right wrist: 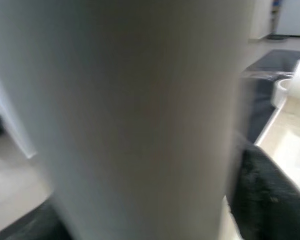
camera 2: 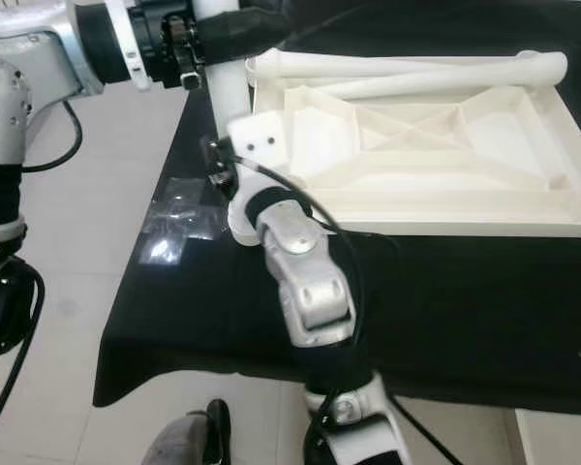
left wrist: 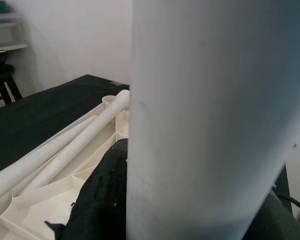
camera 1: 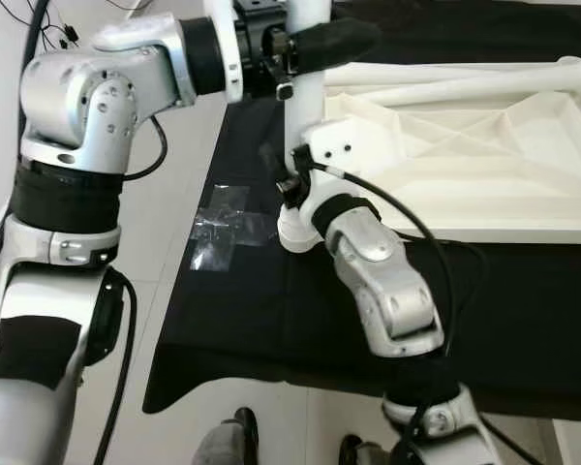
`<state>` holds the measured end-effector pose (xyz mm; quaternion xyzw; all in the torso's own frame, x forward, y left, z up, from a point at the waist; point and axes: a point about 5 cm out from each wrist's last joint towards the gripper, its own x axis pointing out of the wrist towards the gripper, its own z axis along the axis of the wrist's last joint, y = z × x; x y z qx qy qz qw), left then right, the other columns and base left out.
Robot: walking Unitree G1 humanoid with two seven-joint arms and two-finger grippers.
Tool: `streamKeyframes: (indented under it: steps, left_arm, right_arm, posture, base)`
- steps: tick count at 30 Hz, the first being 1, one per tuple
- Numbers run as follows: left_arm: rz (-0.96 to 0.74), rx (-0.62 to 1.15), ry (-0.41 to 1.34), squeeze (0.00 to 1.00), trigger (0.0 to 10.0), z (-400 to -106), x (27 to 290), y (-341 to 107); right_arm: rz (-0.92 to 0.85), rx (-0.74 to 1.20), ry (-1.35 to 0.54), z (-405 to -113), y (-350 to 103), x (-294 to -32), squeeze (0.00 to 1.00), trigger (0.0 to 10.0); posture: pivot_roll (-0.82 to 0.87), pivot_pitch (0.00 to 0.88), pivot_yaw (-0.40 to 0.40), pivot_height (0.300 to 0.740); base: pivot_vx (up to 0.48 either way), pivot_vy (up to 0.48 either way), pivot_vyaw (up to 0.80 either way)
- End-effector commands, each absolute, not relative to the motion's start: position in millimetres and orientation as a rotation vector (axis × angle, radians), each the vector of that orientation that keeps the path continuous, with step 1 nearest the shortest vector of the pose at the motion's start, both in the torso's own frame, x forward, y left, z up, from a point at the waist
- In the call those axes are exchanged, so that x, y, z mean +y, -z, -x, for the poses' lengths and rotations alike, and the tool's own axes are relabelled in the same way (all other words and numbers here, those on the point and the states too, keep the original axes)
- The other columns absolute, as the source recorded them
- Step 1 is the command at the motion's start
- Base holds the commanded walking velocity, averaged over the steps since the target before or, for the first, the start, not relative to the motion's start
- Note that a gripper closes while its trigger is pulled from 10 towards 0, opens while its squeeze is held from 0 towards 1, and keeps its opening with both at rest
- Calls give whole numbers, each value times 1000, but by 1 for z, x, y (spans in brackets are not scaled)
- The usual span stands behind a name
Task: Building children table
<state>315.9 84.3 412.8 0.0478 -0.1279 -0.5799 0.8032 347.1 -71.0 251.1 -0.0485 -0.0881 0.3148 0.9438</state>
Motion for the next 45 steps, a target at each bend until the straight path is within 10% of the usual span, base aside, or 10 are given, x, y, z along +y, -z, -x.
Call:
streamKeyframes:
  steps: [1,3,4,15,16,30,31,36,38,45]
  left_arm:
    - [-115,-237,1369,0,0,-307,71,-406]
    - [-115,-237,1376,0,0,-306,69,-405]
    - [-115,-237,1378,0,0,-305,69,-405]
    - [-116,-234,1392,0,0,-302,68,-404]
    - [-119,-233,1394,0,0,-301,68,-403]
    - [-147,-246,1381,0,0,-303,69,-400]
    - [-146,-238,1359,1000,10000,-306,70,-401]
    - [-142,-268,1244,1000,10000,-313,83,-414]
    - [-153,-304,1288,0,10000,-301,103,-425]
    - [-349,-346,1434,0,10000,-246,161,-438]
  right_arm:
    - [67,-209,-698,-355,-259,-76,1000,10000]
    - [64,-238,-858,-364,-278,-88,890,10000]
    - [82,-249,-950,-364,-285,-90,0,10000]
    - [146,-171,-1304,-366,-284,-91,0,10000]
    - [145,-174,-1331,-367,-284,-91,0,0]
    - [88,-200,-1353,-377,-285,-89,0,0]
    - [82,-205,-1339,-378,-285,-89,0,0]
    - [72,-219,-1288,-382,-282,-91,0,0]
    - [71,-223,-1244,-384,-278,-93,0,0]
    - [79,-221,-1139,-382,-259,-102,0,0]
  posture:
    - [174,284,36,740]
    - [175,286,35,740]
    - [175,284,37,740]
    - [185,288,43,740]
    - [184,289,44,740]
    - [185,289,46,740]
    - [185,288,46,740]
    - [184,288,45,740]
    - [180,287,44,740]
    - [188,294,29,740]
  base:
    - [0,0,0]
    - [0,0,0]
    - [0,0,0]
    - [0,0,0]
    - [0,0,0]
    - [0,0,0]
    - [0,0,0]
    - [0,0,0]
    - [0,0,0]
    - [0,0,0]
